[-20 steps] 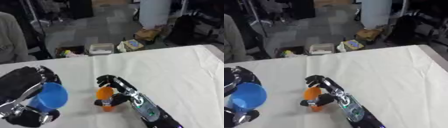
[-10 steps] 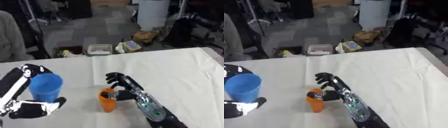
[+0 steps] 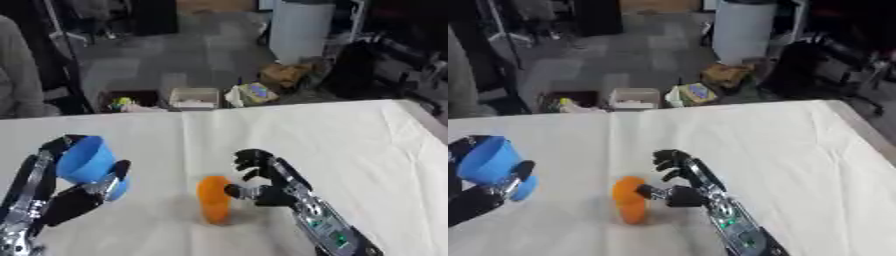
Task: Pour the contents of one cup into another cup.
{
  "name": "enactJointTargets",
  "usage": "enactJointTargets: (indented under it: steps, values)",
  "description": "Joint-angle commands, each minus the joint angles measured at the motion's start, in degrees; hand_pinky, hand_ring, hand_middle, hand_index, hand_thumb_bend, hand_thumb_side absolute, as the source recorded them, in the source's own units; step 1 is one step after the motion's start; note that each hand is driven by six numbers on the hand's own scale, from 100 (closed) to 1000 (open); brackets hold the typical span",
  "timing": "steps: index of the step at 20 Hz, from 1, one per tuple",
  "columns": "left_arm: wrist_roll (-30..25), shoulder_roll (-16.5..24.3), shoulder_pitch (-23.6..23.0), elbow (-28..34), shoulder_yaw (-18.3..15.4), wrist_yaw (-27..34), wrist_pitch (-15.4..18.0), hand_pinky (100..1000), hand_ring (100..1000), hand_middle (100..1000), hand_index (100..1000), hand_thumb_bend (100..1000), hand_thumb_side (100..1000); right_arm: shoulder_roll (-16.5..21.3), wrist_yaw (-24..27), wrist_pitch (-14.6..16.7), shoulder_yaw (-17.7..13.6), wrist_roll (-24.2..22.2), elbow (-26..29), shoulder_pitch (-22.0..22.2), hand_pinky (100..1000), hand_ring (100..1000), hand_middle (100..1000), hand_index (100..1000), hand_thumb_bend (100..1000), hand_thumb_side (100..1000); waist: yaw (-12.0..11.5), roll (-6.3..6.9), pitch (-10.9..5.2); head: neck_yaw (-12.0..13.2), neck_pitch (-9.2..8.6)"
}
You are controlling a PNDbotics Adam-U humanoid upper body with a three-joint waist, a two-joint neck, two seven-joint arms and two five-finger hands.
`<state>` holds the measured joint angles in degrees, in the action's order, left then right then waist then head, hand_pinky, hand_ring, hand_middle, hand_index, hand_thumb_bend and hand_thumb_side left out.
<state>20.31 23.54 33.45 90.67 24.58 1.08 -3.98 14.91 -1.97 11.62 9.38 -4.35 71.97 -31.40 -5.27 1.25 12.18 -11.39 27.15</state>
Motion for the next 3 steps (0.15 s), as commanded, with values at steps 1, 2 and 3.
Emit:
enactJointTargets:
  steps: [1,2,3]
  values:
    - [-1.36,0.98,-0.29,-1.35,-0.35,-3.97,1.56,581,273,389,661,478,219,2.05,-0.25,-0.29,-0.54,0.08,2.60,0.72,629,727,672,767,695,376,0.09,-0.11,-0.77,0.31,0.19]
    - [-2.46,1.46,-0.57,-1.41,-0.63,-6.30,1.21,587,281,399,666,478,228,2.33,-0.41,-0.42,-0.74,0.18,2.73,1.46,629,727,671,768,695,377,0.09,-0.10,-0.75,0.36,0.27]
    - [-3.52,1.78,-0.80,-1.28,-0.95,-8.38,0.73,588,283,401,666,480,226,2.53,-0.47,-0.55,-1.01,0.44,2.80,2.09,629,727,672,772,694,377,0.06,-0.08,-0.76,0.43,0.33]
